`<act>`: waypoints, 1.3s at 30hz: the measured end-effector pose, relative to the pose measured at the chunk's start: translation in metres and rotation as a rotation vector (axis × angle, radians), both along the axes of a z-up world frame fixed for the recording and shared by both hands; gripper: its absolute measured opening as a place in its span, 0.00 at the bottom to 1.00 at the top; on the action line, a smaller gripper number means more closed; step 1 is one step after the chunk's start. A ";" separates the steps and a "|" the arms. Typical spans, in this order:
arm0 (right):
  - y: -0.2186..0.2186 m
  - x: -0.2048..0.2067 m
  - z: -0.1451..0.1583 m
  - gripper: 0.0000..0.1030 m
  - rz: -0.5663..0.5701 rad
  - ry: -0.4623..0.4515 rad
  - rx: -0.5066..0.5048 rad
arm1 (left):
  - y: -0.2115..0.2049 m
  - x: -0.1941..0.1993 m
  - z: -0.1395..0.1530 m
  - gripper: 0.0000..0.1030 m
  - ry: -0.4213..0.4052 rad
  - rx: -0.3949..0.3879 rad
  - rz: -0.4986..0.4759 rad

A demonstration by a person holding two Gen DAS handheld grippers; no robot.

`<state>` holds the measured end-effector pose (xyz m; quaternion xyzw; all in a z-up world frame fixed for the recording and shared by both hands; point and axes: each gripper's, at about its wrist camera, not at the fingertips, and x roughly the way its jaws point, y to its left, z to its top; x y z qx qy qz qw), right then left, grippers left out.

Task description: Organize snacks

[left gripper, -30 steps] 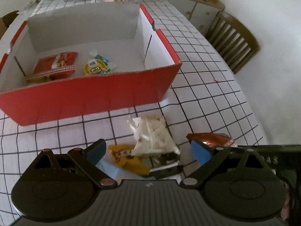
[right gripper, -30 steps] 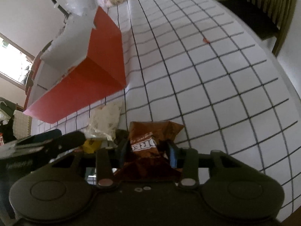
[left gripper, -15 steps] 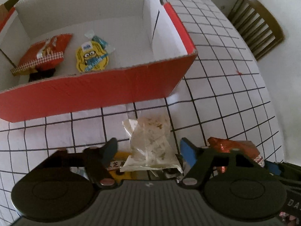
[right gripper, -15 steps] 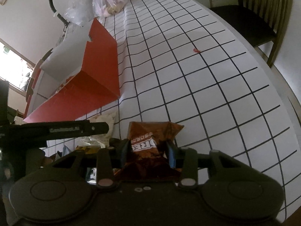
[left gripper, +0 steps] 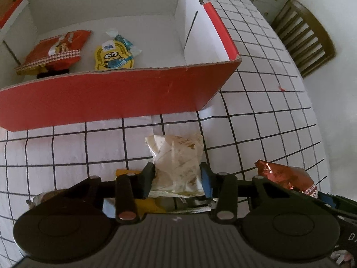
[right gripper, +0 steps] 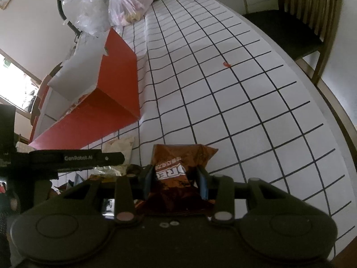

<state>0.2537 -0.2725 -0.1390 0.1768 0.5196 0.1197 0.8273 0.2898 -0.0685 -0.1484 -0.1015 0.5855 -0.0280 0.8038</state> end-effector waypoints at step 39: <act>0.133 0.016 0.111 0.37 0.256 -0.278 -0.010 | 0.152 -0.107 0.144 0.41 -0.340 -0.045 0.253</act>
